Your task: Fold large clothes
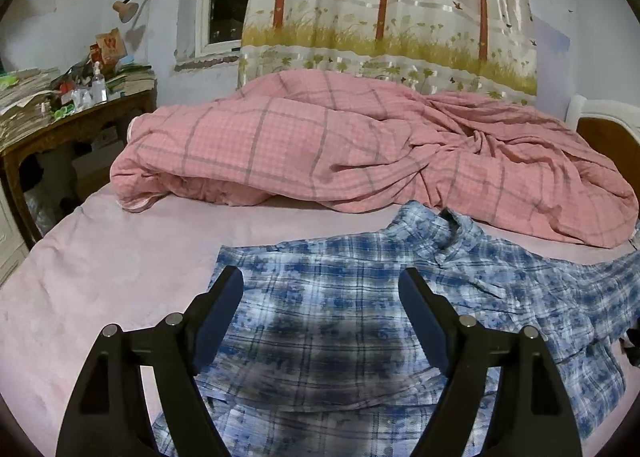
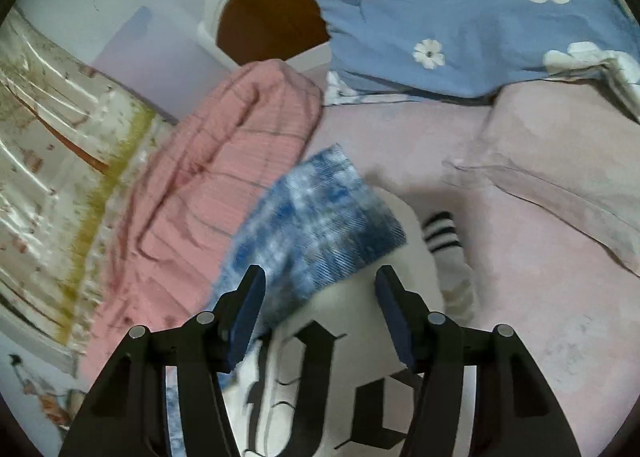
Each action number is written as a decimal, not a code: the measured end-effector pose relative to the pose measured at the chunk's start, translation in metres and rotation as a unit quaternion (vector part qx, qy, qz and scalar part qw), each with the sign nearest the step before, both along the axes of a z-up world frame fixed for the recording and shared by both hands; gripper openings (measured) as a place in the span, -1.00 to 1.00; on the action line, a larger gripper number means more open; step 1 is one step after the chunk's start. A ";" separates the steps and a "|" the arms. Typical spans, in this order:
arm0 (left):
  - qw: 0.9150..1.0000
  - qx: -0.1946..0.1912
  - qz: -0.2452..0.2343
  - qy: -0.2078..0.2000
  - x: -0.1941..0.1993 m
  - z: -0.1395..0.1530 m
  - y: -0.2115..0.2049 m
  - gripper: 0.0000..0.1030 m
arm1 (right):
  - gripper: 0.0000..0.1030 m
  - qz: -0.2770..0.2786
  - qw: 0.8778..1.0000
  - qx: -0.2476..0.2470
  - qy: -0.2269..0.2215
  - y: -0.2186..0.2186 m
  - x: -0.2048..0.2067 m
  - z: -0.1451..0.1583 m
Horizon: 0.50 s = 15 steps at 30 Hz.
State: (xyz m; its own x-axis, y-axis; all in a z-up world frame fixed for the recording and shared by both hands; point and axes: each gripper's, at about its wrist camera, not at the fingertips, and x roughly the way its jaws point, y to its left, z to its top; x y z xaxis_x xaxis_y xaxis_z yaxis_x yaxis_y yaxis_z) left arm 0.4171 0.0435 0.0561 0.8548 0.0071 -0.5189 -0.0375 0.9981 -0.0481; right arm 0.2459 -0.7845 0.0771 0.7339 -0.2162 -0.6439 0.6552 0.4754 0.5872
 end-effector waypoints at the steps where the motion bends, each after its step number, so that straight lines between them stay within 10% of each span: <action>1: 1.000 -0.003 0.004 0.001 0.001 -0.001 0.002 0.53 | -0.63 -0.005 1.000 -0.014 0.022 0.000 0.003 0.002; 3: 1.000 -0.009 0.008 0.001 0.001 0.000 0.006 0.53 | -0.87 0.007 0.999 -0.029 0.021 0.001 0.007 0.008; 15: 0.999 -0.011 0.021 -0.044 -0.019 0.026 0.022 0.53 | -0.87 0.147 0.969 -0.191 -0.058 0.158 0.055 0.125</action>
State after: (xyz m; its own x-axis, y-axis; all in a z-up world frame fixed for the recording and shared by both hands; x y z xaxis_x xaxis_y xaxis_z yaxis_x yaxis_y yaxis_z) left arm 0.3984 0.0653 0.0823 0.8960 0.0343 -0.4428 -0.0748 0.9944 -0.0745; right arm 0.3013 -0.6266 0.2021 0.8623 -0.1923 -0.4685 0.3983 0.8288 0.3930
